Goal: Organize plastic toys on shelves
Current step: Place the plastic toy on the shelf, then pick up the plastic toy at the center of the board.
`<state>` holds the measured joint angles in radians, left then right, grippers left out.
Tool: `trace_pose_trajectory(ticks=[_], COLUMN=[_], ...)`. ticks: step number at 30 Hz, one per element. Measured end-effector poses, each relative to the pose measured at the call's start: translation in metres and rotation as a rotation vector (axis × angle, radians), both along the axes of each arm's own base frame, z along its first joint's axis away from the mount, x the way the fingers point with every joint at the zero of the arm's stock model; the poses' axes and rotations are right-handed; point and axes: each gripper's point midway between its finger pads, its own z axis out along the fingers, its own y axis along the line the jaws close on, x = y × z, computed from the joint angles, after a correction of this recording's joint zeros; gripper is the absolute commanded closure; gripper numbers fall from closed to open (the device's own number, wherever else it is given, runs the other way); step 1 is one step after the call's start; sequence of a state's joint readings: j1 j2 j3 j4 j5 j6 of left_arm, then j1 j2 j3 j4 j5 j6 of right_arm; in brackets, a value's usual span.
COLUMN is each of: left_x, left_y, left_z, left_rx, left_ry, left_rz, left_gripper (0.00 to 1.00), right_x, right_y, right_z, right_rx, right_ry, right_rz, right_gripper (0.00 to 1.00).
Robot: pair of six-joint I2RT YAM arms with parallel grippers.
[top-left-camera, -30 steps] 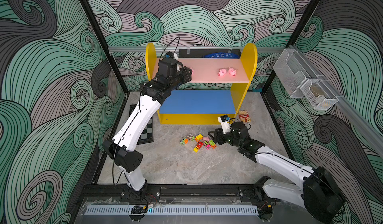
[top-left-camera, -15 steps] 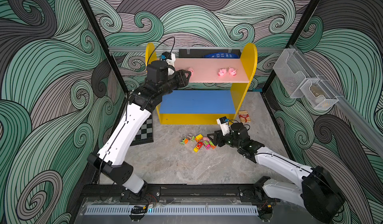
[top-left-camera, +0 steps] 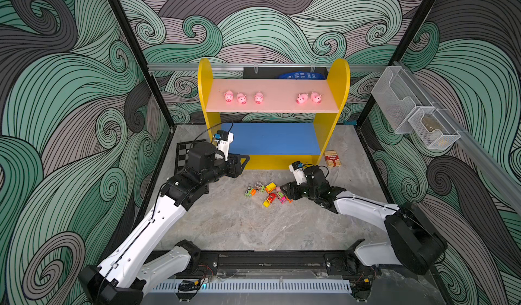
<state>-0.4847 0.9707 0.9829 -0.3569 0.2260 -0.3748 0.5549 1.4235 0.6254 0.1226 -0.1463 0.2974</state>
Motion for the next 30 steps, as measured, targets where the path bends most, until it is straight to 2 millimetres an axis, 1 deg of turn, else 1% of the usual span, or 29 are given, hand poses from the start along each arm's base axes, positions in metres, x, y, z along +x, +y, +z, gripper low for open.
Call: trace_pose_trajectory(ticks=[3,5,8,14,20,23,25,28,30], left_x=[-0.004,-0.004,-0.001,0.003,0.004,0.005,0.005,0.005,0.005], left_y=[0.002,0.002,0.001,-0.002,-0.002,-0.002,-0.002,-0.002,-0.002], left_z=[-0.027,-0.036,-0.038,-0.038,-0.047,-0.048,-0.048,-0.048,-0.049], left_rx=[0.008,0.005,-0.011,-0.028,-0.022,-0.021,-0.021,-0.019,-0.018], left_ry=[0.03,0.042,0.033,0.019,0.031,0.033,0.032,0.032,0.032], left_rz=[0.004,0.007,0.011,0.015,0.016,0.016,0.017,0.02,0.021], left_gripper=[0.55,0.55,0.55,0.55,0.55,0.55,0.55,0.55,0.55], right_x=[0.008,0.011,0.014,0.014,0.013,0.013,0.014,0.015,0.017], right_y=[0.003,0.003,0.004,0.004,0.006,0.01,0.011,0.01,0.009], right_z=[-0.005,-0.009,-0.017,-0.034,-0.046,-0.047,-0.046,-0.046,-0.044], right_rx=[-0.017,-0.03,-0.052,-0.087,-0.104,-0.1,-0.099,-0.102,-0.103], right_ry=[0.007,0.013,0.026,0.067,0.099,0.101,0.097,0.098,0.094], right_rz=[-0.003,-0.007,-0.005,0.006,0.023,0.035,0.037,0.023,0.006], right_gripper=[0.38,0.38,0.38,0.45,0.56,0.64,0.72,0.8,0.84])
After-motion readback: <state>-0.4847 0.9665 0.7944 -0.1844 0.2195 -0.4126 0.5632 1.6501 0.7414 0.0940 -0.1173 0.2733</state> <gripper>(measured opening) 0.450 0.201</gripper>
